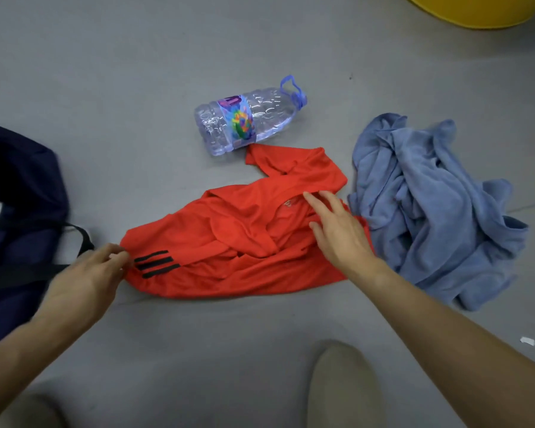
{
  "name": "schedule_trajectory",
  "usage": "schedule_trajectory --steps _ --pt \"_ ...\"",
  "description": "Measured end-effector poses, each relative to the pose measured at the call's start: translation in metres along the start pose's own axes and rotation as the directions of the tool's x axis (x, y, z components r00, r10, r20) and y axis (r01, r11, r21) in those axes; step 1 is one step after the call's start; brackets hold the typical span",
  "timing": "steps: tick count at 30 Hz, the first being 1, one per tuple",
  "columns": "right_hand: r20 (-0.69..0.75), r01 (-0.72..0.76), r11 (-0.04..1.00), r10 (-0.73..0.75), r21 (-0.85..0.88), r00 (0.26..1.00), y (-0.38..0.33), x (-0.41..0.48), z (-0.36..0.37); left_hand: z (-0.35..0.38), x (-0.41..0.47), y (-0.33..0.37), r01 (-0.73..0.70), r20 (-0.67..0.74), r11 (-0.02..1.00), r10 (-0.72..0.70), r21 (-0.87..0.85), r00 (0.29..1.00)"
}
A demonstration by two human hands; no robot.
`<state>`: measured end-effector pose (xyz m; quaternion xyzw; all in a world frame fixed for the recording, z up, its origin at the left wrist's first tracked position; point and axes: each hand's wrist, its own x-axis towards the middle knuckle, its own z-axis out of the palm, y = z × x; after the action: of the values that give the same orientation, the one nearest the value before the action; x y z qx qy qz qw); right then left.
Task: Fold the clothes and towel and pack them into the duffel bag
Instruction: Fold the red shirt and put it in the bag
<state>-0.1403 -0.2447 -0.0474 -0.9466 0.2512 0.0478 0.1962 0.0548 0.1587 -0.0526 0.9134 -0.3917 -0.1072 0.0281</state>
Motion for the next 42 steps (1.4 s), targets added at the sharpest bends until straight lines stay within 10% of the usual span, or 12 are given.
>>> schedule_trajectory --steps 5,13,26,42 --pt "0.06 0.036 0.962 -0.021 -0.27 0.998 -0.01 0.043 -0.007 -0.01 0.005 0.002 0.047 -0.06 0.999 -0.047 -0.006 0.997" --pt "0.069 -0.117 0.967 0.136 -0.228 0.988 0.014 0.058 -0.011 -0.035 0.043 0.078 -0.222 -0.07 0.954 0.212 -0.203 0.975" --pt "0.118 -0.095 0.832 0.036 0.547 0.992 -0.02 0.064 -0.057 0.013 0.081 0.165 -0.225 0.038 0.927 0.247 -0.299 0.968" --pt "0.04 0.013 0.724 -0.056 0.689 0.998 -0.028 0.044 -0.072 -0.012 0.084 0.136 -0.035 -0.139 0.937 -0.015 -0.347 0.99"
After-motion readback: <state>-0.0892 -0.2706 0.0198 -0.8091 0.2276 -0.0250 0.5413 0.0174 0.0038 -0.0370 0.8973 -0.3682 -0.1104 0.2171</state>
